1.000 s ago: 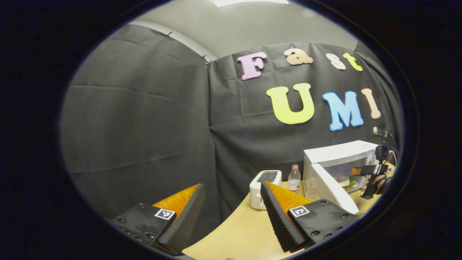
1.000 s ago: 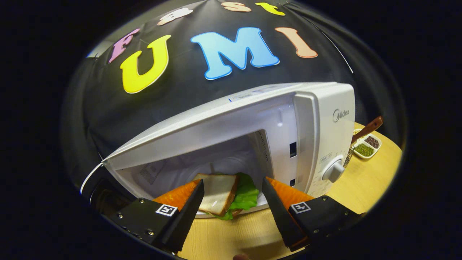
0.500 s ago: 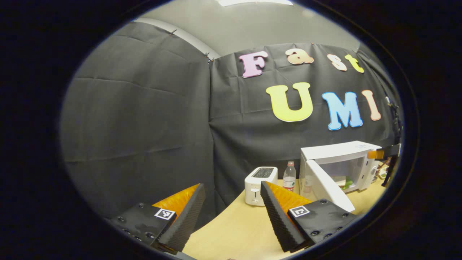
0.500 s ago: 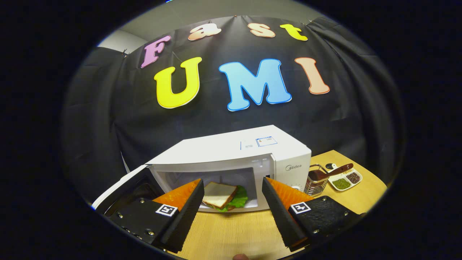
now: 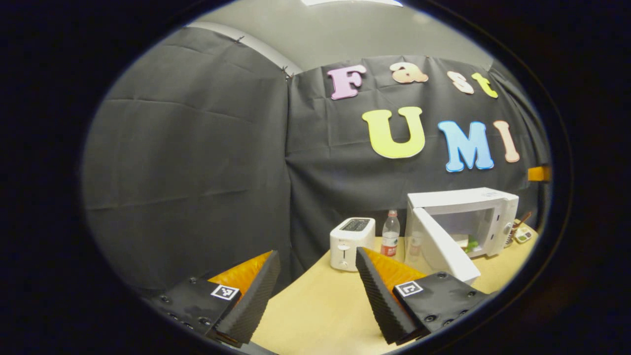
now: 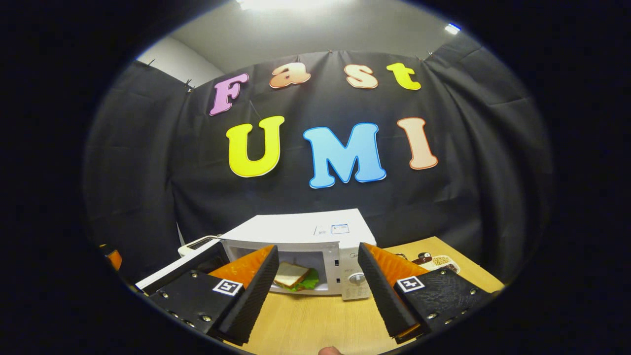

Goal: Open the microwave oven with the left hand, put the food in, and close the microwave oven.

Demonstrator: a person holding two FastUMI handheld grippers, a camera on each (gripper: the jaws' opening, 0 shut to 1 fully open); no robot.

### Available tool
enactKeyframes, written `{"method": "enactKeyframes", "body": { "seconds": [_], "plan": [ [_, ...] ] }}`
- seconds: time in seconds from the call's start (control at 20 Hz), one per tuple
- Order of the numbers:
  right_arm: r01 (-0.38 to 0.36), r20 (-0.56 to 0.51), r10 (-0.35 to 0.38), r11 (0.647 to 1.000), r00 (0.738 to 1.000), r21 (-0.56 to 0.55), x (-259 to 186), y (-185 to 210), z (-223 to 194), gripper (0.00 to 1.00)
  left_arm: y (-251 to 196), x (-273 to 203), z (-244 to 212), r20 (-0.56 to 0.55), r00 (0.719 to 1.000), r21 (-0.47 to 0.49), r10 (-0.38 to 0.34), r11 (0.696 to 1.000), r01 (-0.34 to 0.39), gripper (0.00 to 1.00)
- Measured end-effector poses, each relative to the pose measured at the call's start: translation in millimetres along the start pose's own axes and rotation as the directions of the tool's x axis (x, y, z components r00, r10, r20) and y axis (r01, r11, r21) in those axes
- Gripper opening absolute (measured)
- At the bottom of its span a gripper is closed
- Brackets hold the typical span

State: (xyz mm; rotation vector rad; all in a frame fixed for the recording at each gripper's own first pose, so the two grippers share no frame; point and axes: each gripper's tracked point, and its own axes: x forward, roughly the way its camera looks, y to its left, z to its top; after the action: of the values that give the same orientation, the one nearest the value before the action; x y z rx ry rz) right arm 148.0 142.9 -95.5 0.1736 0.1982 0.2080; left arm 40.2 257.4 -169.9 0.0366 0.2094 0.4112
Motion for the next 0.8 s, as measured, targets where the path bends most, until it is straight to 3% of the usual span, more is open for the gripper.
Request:
{"method": "enactKeyframes", "body": {
  "seconds": [0.15, 0.25, 0.45, 0.5, 0.6, 0.8],
  "plan": [
    [-0.010, 0.014, 0.010, 1.000, 1.000, 0.002, -20.0, -8.1, 8.5, 0.98, -13.0, -1.8, -16.9, -0.033, 0.999, -0.021, -0.011, 1.000, 0.011, 1.00],
    [-0.005, 0.020, 0.005, 1.000, 1.000, -0.002, -29.6, -16.8, 11.1, 0.98, -20.9, -6.5, -28.6, -0.059, 0.998, -0.028, -0.026, 0.999, 0.025, 0.88],
    [-0.011, 0.014, 0.011, 1.000, 1.000, 0.001, -43.8, -29.9, 14.0, 0.98, -38.9, -12.8, -52.2, -0.124, 0.990, -0.040, -0.070, 0.997, 0.066, 0.13],
    [-0.009, 0.016, 0.009, 1.000, 1.000, 0.003, -47.8, -33.8, 15.2, 0.98, -40.3, -8.4, -50.8, -0.136, 0.990, -0.031, -0.047, 0.999, 0.043, 0.13],
    [-0.009, 0.018, 0.009, 1.000, 1.000, 0.005, -54.4, -40.8, 18.7, 0.98, -57.2, -17.1, -60.9, -0.152, 0.986, -0.057, -0.074, 0.996, 0.066, 0.07],
    [-0.008, 0.029, 0.008, 1.000, 1.000, 0.008, -69.0, -59.6, 24.9, 0.98, -86.5, -27.6, -60.7, -0.164, 0.979, -0.029, -0.120, 0.993, 0.117, 0.07]
  ]
}}
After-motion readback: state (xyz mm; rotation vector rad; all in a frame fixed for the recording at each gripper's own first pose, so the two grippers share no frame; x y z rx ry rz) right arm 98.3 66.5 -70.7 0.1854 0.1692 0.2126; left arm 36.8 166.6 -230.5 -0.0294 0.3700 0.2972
